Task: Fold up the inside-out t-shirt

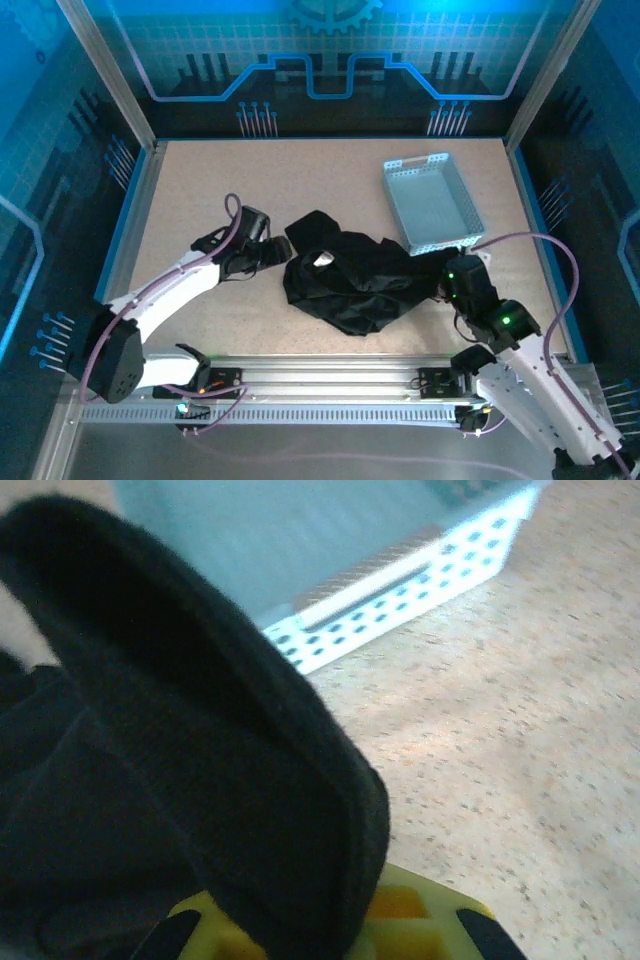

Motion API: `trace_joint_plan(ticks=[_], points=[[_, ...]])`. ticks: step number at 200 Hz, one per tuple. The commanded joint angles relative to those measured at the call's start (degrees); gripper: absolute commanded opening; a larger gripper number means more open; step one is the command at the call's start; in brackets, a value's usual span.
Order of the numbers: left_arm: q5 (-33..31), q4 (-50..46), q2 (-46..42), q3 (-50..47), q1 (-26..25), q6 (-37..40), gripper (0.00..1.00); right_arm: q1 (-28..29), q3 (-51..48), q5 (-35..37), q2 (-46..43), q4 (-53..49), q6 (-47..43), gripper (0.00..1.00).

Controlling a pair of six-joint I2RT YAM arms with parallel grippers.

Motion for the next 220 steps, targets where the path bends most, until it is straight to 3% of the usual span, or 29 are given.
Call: trace_joint_plan(ticks=[1, 15, 48, 102, 167, 220], points=[[0.27, -0.93, 1.04, -1.53, 0.32, -3.0, 0.7, -4.94, -1.69, -3.01, -0.73, -2.43, 5.86, 0.0], [1.39, 0.26, 2.25, -2.6, 0.32, -4.11, 0.71, -7.78, -2.58, -5.56, -0.52, -1.75, 6.36, 0.0], [12.13, 12.96, 5.95, -6.63, -0.2, -7.5, 0.67, -11.19, -5.6, -13.25, 0.02, 3.71, 5.46, 0.0], [13.9, 18.77, 11.69, -4.13, -5.98, -8.59, 0.55, -11.23, -6.13, -14.43, 0.55, 5.1, 4.43, 0.0], [7.46, 12.04, 12.54, 2.44, -10.37, -3.96, 0.41, -11.31, -6.84, -16.47, 2.44, 7.46, 3.37, 0.0], [0.34, 3.98, 13.22, 6.96, -13.44, -1.38, 0.43, -11.4, -6.76, -17.21, 3.05, 8.12, 2.83, 0.0]])
